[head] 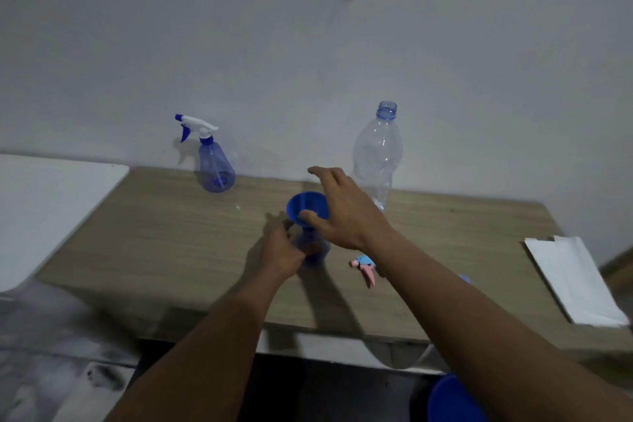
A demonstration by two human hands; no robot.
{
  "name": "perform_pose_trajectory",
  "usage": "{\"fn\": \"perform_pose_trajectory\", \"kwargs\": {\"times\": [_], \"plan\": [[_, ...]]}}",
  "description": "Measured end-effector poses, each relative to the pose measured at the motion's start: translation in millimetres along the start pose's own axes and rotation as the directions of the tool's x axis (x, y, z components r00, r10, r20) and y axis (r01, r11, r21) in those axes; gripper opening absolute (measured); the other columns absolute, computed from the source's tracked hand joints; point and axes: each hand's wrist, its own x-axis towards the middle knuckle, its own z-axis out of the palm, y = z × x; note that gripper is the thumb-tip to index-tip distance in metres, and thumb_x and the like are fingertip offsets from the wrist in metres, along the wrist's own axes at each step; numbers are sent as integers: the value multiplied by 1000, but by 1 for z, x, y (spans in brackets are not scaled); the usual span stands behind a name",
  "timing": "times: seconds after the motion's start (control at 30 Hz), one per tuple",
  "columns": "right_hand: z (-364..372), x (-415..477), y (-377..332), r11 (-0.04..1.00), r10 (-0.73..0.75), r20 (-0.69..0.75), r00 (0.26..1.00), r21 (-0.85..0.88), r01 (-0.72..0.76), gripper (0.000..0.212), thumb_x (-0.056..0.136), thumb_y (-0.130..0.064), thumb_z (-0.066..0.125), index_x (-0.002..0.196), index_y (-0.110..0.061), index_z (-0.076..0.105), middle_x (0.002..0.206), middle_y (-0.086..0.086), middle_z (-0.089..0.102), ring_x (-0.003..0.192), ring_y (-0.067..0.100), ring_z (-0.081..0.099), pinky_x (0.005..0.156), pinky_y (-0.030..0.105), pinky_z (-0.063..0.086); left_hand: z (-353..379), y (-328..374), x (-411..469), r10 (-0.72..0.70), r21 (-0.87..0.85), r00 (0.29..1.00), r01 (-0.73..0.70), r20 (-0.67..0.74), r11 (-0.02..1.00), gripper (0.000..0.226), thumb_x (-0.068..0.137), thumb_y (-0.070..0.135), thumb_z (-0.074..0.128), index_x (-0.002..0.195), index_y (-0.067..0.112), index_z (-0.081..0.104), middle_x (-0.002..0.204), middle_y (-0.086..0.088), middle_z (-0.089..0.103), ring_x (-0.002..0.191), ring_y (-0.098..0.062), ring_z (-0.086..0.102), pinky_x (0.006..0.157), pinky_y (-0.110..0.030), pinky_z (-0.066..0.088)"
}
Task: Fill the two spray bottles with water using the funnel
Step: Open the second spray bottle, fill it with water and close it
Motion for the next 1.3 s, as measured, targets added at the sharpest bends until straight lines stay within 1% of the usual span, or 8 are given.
{"fn": "perform_pose_trajectory", "kwargs": {"times": [0.13,0.27,0.37,0.5,0.77,0.9,1.13,1.3], "plan": [[19,20,0,988,110,299,948,-137,-71,103,84,-59,68,161,-18,13,167,11,11,151,36,18,120,45,25,5,-4,9,3,5,999,-4,44,1000,33,83,23,76,111,12,62,91,2,65,76,-10,60,55,-13,42],[24,31,3,967,101,325,940,-256,-15,91,85,-53,69,157,-17,27,153,10,40,134,35,39,110,41,33,7,-13,15,32,70,998,-35,50,997,18,87,16,72,104,13,67,73,11,57,61,5,46,45,-1,36],[20,36,2,974,136,327,935,-217,-65,98,81,-49,74,159,-23,22,149,12,38,133,37,40,106,41,37,7,-16,16,52,101,998,-55,35,993,19,87,13,72,106,13,68,78,6,60,69,-9,55,46,-2,37],[15,39,0,972,164,341,926,-216,-93,97,80,-48,76,158,-36,19,141,12,37,127,38,44,101,44,44,7,-20,21,56,86,997,-60,53,994,12,88,11,70,97,17,67,68,14,56,61,5,47,44,-2,36],[-2,31,2,967,232,241,942,-162,-196,77,73,-49,78,136,-32,36,123,7,34,84,30,56,71,34,47,7,-24,27,58,15,996,-59,63,998,20,84,13,76,99,23,67,74,11,62,66,-4,56,47,-5,39],[-15,18,9,967,255,170,952,-38,-253,68,68,-43,81,112,-27,31,109,3,35,72,19,54,55,22,39,8,-28,29,52,43,996,-55,66,998,24,84,17,76,107,20,69,87,3,66,85,-18,63,62,-22,43],[-3,-24,21,934,293,-80,953,234,-268,67,65,-36,81,123,-25,49,114,-2,51,101,19,54,79,28,47,9,-32,29,79,47,995,-82,67,996,33,82,14,78,113,10,70,100,-12,73,95,-28,65,79,-34,48],[37,-62,35,858,394,-90,914,393,-331,59,65,-38,79,114,-26,48,105,-7,57,86,15,59,66,12,45,10,-34,30,114,18,992,-115,49,993,34,79,4,77,113,7,71,99,-15,74,96,-32,68,83,-38,50]]}}
